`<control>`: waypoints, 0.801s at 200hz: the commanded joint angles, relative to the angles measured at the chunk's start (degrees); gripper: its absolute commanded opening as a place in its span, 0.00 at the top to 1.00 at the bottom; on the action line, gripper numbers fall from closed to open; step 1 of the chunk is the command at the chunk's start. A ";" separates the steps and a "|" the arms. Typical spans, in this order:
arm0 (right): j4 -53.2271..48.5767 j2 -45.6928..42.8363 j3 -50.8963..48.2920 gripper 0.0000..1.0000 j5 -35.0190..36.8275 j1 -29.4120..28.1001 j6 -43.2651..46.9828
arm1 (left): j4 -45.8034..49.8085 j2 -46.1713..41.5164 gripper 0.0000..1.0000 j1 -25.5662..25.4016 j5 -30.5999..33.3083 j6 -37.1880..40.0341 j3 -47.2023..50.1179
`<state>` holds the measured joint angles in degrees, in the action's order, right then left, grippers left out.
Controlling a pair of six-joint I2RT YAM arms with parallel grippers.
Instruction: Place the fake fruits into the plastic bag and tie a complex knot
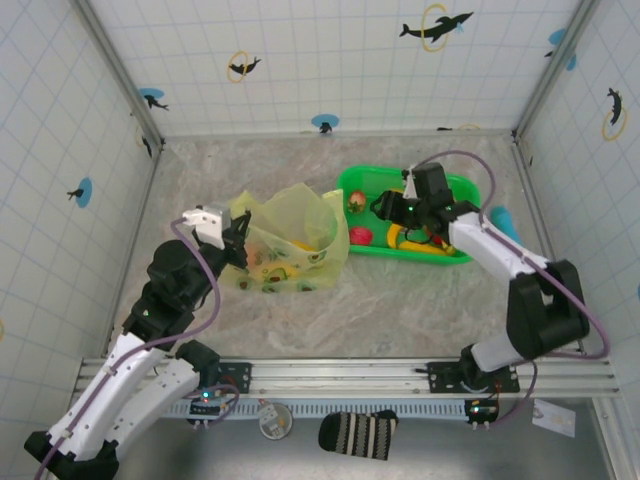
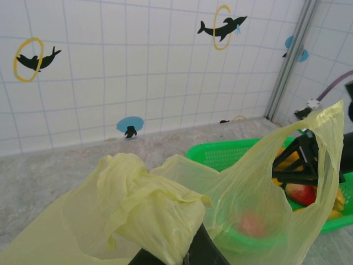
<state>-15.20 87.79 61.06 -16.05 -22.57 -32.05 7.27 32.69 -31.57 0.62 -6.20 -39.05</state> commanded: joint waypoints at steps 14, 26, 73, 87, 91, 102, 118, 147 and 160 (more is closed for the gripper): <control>-15.90 7.57 9.69 0.29 -3.36 0.07 12.24 | 1.18 -0.52 1.00 -0.42 0.62 0.83 -1.05; -16.35 9.46 10.12 0.27 -5.01 -0.44 13.49 | 0.87 -0.54 1.00 -0.42 0.53 0.94 -0.77; -17.68 15.92 13.12 0.21 -7.94 -4.16 16.53 | 0.62 -0.40 1.00 -0.72 0.82 1.68 -0.75; -17.57 17.48 13.46 0.21 -7.80 -4.84 16.73 | 0.69 -0.62 1.00 -0.82 1.04 1.75 -0.39; -17.51 17.90 13.47 0.21 -7.55 -4.94 16.68 | 0.69 -0.70 1.00 -0.80 1.05 1.80 -0.33; -17.23 19.08 13.56 0.21 -6.89 -5.05 16.52 | 0.66 -0.95 1.00 -0.82 1.21 1.63 0.01; -16.90 20.40 13.65 0.23 -6.45 -4.95 16.15 | 0.66 -1.30 1.00 -0.77 1.31 1.63 0.20; -15.67 22.43 13.47 0.25 -6.43 -4.32 15.64 | 0.88 -1.46 1.00 -0.78 1.44 1.63 0.10; -14.99 23.32 13.78 0.25 -6.44 -3.99 15.48 | 0.82 -1.48 1.00 -0.85 1.37 1.63 0.11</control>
<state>-30.81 108.97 72.69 -22.35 -27.18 -16.49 7.27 31.70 -32.01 1.10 -5.80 -39.05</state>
